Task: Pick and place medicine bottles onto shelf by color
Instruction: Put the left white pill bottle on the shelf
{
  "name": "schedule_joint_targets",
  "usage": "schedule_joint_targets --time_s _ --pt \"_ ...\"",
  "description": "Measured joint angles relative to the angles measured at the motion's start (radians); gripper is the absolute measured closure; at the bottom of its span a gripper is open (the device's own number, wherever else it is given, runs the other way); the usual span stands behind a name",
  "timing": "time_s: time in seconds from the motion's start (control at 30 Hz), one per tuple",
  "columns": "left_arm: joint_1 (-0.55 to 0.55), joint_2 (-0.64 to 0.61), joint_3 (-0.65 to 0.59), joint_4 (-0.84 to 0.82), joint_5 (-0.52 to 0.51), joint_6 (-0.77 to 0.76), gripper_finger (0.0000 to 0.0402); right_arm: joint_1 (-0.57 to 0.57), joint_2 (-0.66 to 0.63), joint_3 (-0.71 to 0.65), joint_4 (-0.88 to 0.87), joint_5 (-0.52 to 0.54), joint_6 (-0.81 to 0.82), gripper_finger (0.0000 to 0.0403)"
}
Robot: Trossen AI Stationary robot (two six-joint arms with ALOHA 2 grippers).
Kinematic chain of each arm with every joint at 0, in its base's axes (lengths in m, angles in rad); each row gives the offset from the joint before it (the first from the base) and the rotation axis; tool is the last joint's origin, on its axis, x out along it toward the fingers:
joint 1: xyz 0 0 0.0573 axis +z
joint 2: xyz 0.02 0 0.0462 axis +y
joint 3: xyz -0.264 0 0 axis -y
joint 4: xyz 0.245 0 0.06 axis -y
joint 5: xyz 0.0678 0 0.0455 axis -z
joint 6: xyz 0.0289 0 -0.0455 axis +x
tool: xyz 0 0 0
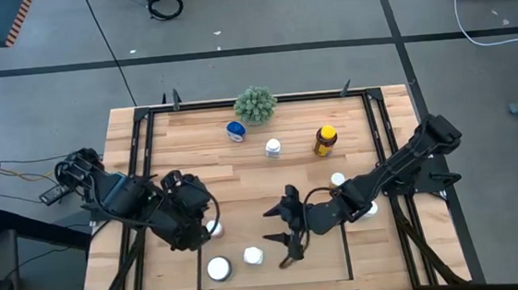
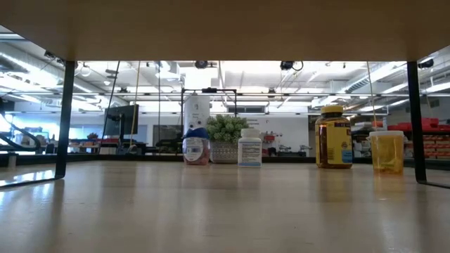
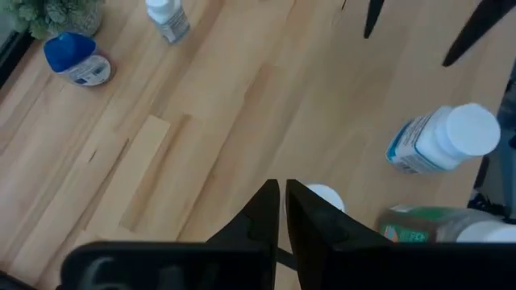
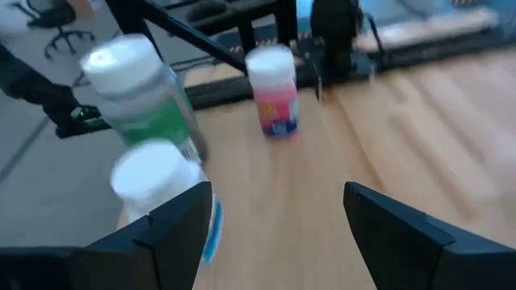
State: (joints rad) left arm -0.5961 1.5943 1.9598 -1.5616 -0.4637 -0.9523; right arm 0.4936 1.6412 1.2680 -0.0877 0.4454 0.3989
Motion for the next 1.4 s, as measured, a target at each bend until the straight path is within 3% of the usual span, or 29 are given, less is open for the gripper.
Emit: schedule_joint_targets --time_s 0.17,0.4,0.53,0.8,0.87,1.0,1.4 --pt "-0.002 -0.029 0.000 0.009 -0.079 0.001 0.0367 -0.026 0.067 0.159 -0.216 0.005 -0.061 0.0114" --pt "-0.001 -0.065 0.000 0.037 -0.165 0.014 0.0374 -0.048 0.161 0.310 -0.361 -0.040 -0.044 0.0134" --pt "-0.002 -0.070 0.000 0.040 -0.168 0.029 0.0382 -0.049 0.169 0.335 -0.381 -0.050 -0.034 0.0192" --pt "-0.002 -0.070 0.000 0.042 -0.189 0.045 0.0378 -0.048 0.169 0.331 -0.387 -0.172 0.011 0.0365" --pt "-0.002 -0.070 0.000 0.045 -0.219 0.030 0.0378 -0.048 0.169 0.331 -0.384 -0.188 0.011 0.0392" --pt "-0.002 -0.070 0.000 0.053 -0.275 -0.006 0.0383 -0.046 0.169 0.331 -0.383 -0.194 0.023 0.0395" --pt "0.011 -0.070 0.000 0.060 -0.300 -0.012 0.0390 -0.071 0.208 0.329 -0.391 -0.284 0.005 0.0397"
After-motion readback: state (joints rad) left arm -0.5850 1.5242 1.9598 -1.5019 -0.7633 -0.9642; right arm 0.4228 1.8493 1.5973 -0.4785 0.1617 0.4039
